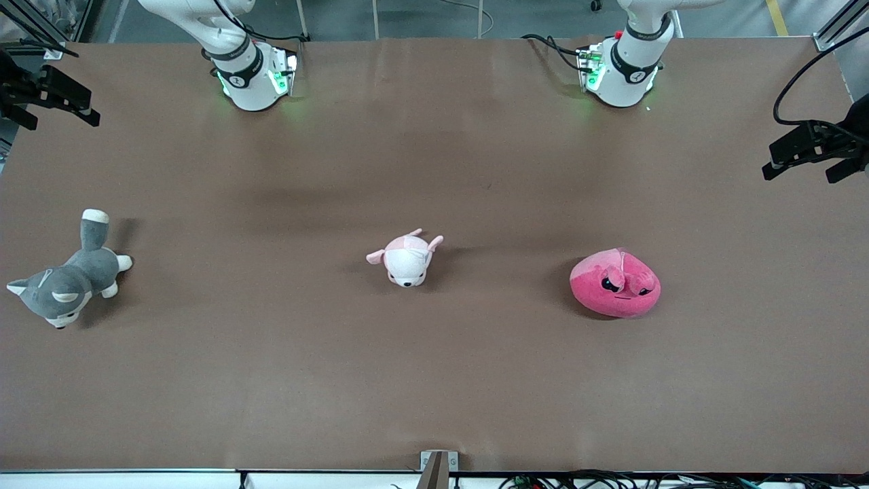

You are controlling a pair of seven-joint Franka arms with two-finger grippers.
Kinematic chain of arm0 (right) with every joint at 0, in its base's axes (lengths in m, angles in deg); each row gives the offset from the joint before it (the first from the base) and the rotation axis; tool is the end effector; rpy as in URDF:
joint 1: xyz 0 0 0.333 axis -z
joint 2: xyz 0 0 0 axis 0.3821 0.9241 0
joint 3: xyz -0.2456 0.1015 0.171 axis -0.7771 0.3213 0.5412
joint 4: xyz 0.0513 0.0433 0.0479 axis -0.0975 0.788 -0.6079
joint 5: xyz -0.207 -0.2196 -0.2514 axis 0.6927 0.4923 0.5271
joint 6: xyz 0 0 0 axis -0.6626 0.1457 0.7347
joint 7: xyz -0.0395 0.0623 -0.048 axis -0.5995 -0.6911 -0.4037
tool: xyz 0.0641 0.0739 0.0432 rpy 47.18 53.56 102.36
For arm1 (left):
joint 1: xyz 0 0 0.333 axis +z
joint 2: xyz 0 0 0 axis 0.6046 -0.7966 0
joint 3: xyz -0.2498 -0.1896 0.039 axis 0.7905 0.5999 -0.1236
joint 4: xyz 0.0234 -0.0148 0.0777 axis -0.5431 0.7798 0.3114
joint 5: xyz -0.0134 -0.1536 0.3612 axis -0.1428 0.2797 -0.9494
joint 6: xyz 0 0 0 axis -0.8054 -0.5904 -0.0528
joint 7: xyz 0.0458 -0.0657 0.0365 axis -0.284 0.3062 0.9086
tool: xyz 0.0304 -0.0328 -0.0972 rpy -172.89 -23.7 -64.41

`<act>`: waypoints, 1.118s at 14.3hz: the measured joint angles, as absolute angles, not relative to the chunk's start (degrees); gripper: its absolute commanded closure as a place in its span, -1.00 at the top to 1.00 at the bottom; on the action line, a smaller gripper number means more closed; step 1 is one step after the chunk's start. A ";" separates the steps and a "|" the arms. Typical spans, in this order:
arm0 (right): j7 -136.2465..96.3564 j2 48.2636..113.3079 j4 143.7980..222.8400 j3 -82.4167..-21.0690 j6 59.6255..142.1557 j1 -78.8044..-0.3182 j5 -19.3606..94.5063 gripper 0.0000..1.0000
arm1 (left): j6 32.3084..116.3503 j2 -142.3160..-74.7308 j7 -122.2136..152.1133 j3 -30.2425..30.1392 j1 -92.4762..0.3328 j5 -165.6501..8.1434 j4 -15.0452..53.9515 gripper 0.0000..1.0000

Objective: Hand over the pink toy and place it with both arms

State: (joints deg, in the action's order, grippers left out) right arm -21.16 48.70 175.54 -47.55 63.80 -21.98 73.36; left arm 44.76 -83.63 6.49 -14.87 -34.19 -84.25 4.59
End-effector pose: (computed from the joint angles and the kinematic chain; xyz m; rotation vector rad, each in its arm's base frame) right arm 0.4842 -0.0134 0.6770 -3.1127 -0.0622 0.1118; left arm 0.5541 -0.0106 0.6572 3.0790 -0.0710 0.0533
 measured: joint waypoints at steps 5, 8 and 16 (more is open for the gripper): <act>-21.16 48.66 175.54 -47.80 63.35 -21.94 73.36 1.00 | 44.76 -83.62 6.49 -15.01 -34.11 -84.25 4.58 1.00; -21.16 48.65 175.55 -47.80 63.32 -21.94 73.36 1.00 | 44.76 -83.77 6.49 -15.14 -33.92 -84.25 4.68 1.00; -21.14 48.57 174.87 -47.76 63.78 -21.90 73.40 1.00 | 45.15 -93.50 6.31 -15.06 -34.21 -84.96 5.68 1.00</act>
